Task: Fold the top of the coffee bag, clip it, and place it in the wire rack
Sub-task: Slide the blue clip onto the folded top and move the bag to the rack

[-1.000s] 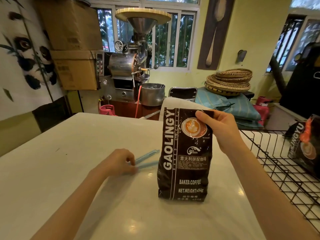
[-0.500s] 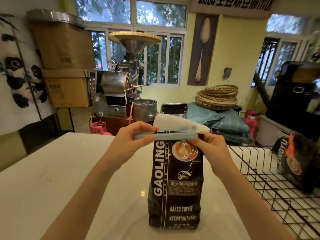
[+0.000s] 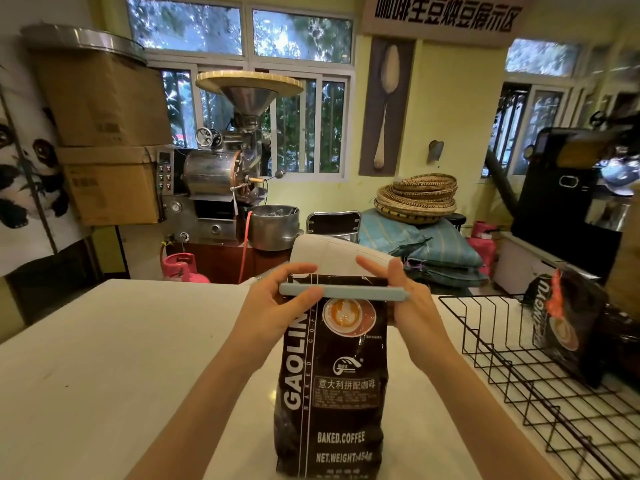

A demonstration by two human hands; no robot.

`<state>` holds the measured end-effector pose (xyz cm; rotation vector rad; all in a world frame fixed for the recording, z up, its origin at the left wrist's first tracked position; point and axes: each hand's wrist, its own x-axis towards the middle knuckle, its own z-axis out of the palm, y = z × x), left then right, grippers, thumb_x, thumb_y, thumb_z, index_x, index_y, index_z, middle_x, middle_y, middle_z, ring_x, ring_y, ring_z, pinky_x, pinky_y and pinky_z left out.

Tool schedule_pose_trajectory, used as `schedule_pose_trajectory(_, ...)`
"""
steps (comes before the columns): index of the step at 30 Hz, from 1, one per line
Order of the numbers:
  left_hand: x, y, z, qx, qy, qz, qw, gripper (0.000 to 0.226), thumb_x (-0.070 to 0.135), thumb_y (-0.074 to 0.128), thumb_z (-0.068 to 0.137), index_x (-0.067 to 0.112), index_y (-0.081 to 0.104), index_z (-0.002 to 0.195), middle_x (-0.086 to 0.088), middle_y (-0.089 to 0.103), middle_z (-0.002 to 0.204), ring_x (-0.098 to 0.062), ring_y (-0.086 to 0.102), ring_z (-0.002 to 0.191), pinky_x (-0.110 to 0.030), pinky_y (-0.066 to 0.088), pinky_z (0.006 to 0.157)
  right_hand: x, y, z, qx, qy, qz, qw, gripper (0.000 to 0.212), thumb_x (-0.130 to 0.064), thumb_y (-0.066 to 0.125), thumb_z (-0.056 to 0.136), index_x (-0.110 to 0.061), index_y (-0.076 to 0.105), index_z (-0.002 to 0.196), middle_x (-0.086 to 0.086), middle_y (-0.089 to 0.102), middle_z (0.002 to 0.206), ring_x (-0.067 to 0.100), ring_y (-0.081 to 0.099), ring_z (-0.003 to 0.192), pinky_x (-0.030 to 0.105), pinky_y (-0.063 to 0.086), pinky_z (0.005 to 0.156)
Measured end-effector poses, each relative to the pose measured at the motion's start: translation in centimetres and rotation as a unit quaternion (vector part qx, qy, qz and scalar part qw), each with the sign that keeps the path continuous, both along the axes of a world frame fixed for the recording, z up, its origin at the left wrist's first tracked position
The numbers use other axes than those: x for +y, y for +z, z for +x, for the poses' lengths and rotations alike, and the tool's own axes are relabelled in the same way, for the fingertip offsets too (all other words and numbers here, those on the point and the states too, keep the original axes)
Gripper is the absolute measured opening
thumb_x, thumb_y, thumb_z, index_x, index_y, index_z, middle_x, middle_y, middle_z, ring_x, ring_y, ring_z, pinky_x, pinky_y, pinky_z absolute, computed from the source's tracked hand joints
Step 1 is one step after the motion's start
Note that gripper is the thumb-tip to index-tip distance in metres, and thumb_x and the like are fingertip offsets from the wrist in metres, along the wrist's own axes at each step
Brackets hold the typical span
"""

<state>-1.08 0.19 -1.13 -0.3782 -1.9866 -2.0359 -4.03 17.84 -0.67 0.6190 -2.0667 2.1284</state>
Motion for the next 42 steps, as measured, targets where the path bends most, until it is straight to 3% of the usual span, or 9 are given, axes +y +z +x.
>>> schedule_pose_trajectory(5, 0.1, 0.2, 0.0, 0.001, 0.003, -0.002, 1.0, 0.032, 0.025, 0.066, 0.062, 0.027, 0.063, 0.094, -0.011, 0.065, 0.082, -0.023, 0.068, 0.074, -0.029, 0.059, 0.062, 1.2, 0.5, -0.4, -0.126, 0.06, 0.05, 0.989, 0.052, -0.056, 0.012, 0.089, -0.039, 0.047, 0.124, 0.002, 0.062, 0.094, 0.018, 0.061, 0.087, 0.032, 0.051, 0.075)
schedule_pose_trajectory(7, 0.1, 0.3, 0.0, -0.002, 0.005, -0.009, 1.0, 0.033, 0.024, 0.066, 0.062, 0.027, 0.063, 0.095, -0.014, 0.065, 0.085, -0.023, 0.068, 0.074, -0.028, 0.059, 0.062, 1.5, 0.4, -0.2, -0.146, 0.05, 0.026, 0.988, 0.049, -0.057, 0.019, 0.089, -0.029, 0.054, 0.109, 0.002, 0.062, 0.089, 0.021, 0.062, 0.085, 0.029, 0.05, 0.068)
schedule_pose_trajectory(11, 0.4, 0.2, -0.1, -0.003, 0.024, -0.007, 1.0, 0.031, 0.024, 0.067, 0.061, 0.027, 0.064, 0.091, -0.01, 0.066, 0.082, -0.019, 0.069, 0.07, -0.026, 0.059, 0.059, 1.8, -0.2, -0.4, -0.064, -0.007, 0.043, 0.997, 0.044, -0.047, 0.045, 0.087, -0.031, 0.042, 0.127, 0.0, 0.056, 0.11, 0.023, 0.066, 0.092, 0.023, 0.055, 0.058)
schedule_pose_trajectory(15, 0.2, -0.1, 0.1, -0.004, 0.051, 0.007, 0.999, 0.025, 0.018, 0.067, 0.067, 0.025, 0.064, 0.091, -0.009, 0.067, 0.085, -0.019, 0.069, 0.071, -0.025, 0.058, 0.057, 2.6, -0.4, -0.6, -0.049, 0.058, 0.066, 0.995, 0.029, -0.032, 0.062, 0.077, -0.017, 0.063, 0.102, 0.004, 0.069, 0.094, 0.011, 0.068, 0.079, 0.021, 0.055, 0.06)
schedule_pose_trajectory(25, 0.2, 0.1, 0.9, 0.013, 0.084, -0.032, 0.996, 0.024, 0.012, 0.065, 0.075, 0.029, 0.061, 0.091, -0.009, 0.065, 0.089, -0.019, 0.068, 0.075, -0.02, 0.057, 0.056, 3.0, -0.6, -0.5, 0.046, 0.062, 0.035, 0.996, 0.019, -0.008, 0.053, 0.086, -0.017, 0.07, 0.083, -0.006, 0.074, 0.071, 0.006, 0.069, 0.073, 0.017, 0.054, 0.062)
schedule_pose_trajectory(28, -0.6, 1.2, 1.0, 0.03, 0.1, -0.162, 0.981, 0.028, 0.017, 0.066, 0.077, 0.034, 0.059, 0.098, -0.001, 0.067, 0.098, -0.014, 0.066, 0.086, -0.02, 0.057, 0.066, 2.8, -0.8, -0.6, 0.058, 0.069, 0.025, 0.996, 0.017, -0.011, 0.054, 0.084, -0.017, 0.07, 0.082, -0.007, 0.073, 0.07, 0.006, 0.068, 0.074, 0.018, 0.054, 0.064)
schedule_pose_trajectory(33, 1.3, 4.2, 0.9, 0.153, 0.123, -0.488, 0.851, 0.048, 0.042, 0.058, 0.08, 0.027, 0.05, 0.125, 0.015, 0.048, 0.127, -0.005, 0.041, 0.123, -0.029, 0.034, 0.103, 2.9, -1.0, -0.7, 0.063, 0.076, 0.028, 0.995, 0.02, -0.024, 0.056, 0.077, -0.014, 0.07, 0.086, -0.003, 0.072, 0.077, 0.01, 0.068, 0.079, 0.023, 0.056, 0.07)
schedule_pose_trajectory(36, 3.3, 4.5, 0.3, 0.141, 0.099, -0.578, 0.798, 0.036, 0.045, 0.051, 0.084, 0.026, 0.057, 0.114, 0.007, 0.065, 0.103, -0.013, 0.059, 0.098, -0.032, 0.049, 0.082, 3.0, -1.0, -0.5, 0.079, 0.08, 0.021, 0.993, 0.02, -0.023, 0.056, 0.077, -0.013, 0.07, 0.087, -0.004, 0.073, 0.075, 0.009, 0.067, 0.076, 0.021, 0.055, 0.069)
schedule_pose_trajectory(42, 3.7, 4.6, 0.4, 0.146, 0.13, -0.533, 0.823, 0.027, 0.044, 0.059, 0.079, 0.024, 0.068, 0.095, 0.003, 0.068, 0.078, -0.014, 0.059, 0.072, -0.036, 0.05, 0.07, 2.6, -1.9, 0.0, 0.132, 0.006, 0.013, 0.991, 0.014, -0.012, 0.06, 0.082, -0.009, 0.071, 0.09, -0.003, 0.072, 0.074, 0.007, 0.065, 0.073, 0.015, 0.049, 0.067)
